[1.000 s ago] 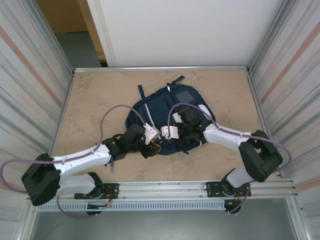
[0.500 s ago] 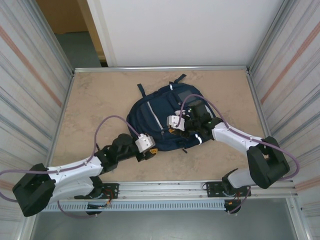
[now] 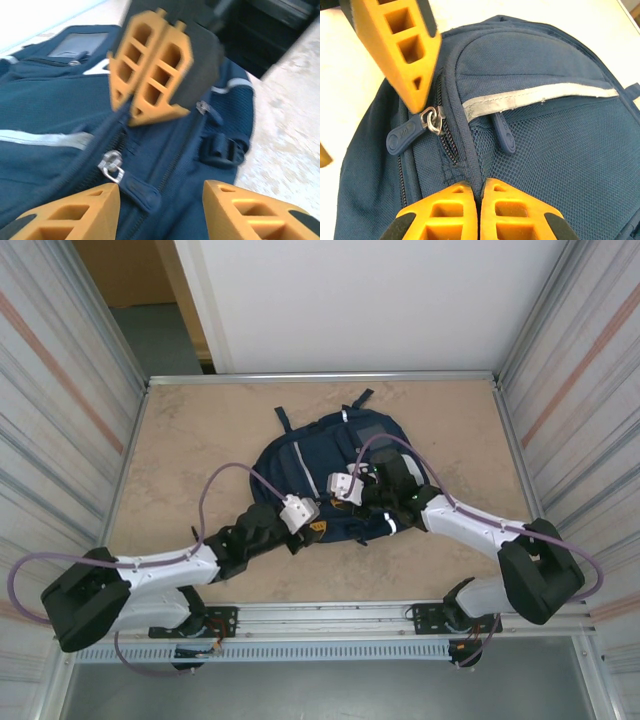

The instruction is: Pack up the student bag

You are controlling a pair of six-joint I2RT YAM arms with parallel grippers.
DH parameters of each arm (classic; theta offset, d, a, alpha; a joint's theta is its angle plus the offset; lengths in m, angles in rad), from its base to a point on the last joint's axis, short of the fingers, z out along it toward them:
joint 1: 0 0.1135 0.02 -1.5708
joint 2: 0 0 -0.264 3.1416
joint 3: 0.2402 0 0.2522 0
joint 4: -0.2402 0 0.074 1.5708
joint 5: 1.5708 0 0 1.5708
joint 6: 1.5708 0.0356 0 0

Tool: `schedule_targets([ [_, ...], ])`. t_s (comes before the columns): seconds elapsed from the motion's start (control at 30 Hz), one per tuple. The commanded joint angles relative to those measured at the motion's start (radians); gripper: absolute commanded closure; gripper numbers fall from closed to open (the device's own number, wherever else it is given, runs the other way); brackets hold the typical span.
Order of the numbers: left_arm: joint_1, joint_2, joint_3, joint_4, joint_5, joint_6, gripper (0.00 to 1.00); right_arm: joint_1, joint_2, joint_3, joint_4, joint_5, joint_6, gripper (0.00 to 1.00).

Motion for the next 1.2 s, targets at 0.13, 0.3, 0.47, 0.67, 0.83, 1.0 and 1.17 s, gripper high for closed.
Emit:
schedule_targets([
  [0.13,-0.007,0.019,0.028,0.025,-0.145,-0.088,0.63,0.098,-0.054,-0.010,0.122,0.145,0.109,1.00],
  [0.3,-0.007,0.053,0.041,-0.008,-0.200,-0.104,0.83,0.108,-0.068,-0.021,0.129,0.152,0.115,1.00],
  [0.47,0.026,0.054,0.046,-0.060,-0.156,-0.121,1.00,0.107,-0.103,-0.032,0.119,0.133,0.124,1.00],
  [0.67,0.067,-0.011,0.033,-0.088,-0.037,-0.091,1.00,0.093,-0.124,-0.040,0.088,0.129,0.113,1.00],
  [0.83,0.121,-0.083,0.008,-0.157,0.030,-0.066,1.00,0.049,-0.126,-0.038,0.029,0.122,0.064,1.00],
  [1.0,0.278,-0.096,0.044,-0.294,0.133,-0.079,1.00,0.010,-0.129,-0.002,-0.111,0.095,-0.117,1.00],
  [1.17,0.405,-0.075,0.061,-0.285,0.134,-0.020,1.00,-0.016,-0.127,0.020,-0.198,0.084,-0.201,1.00],
])
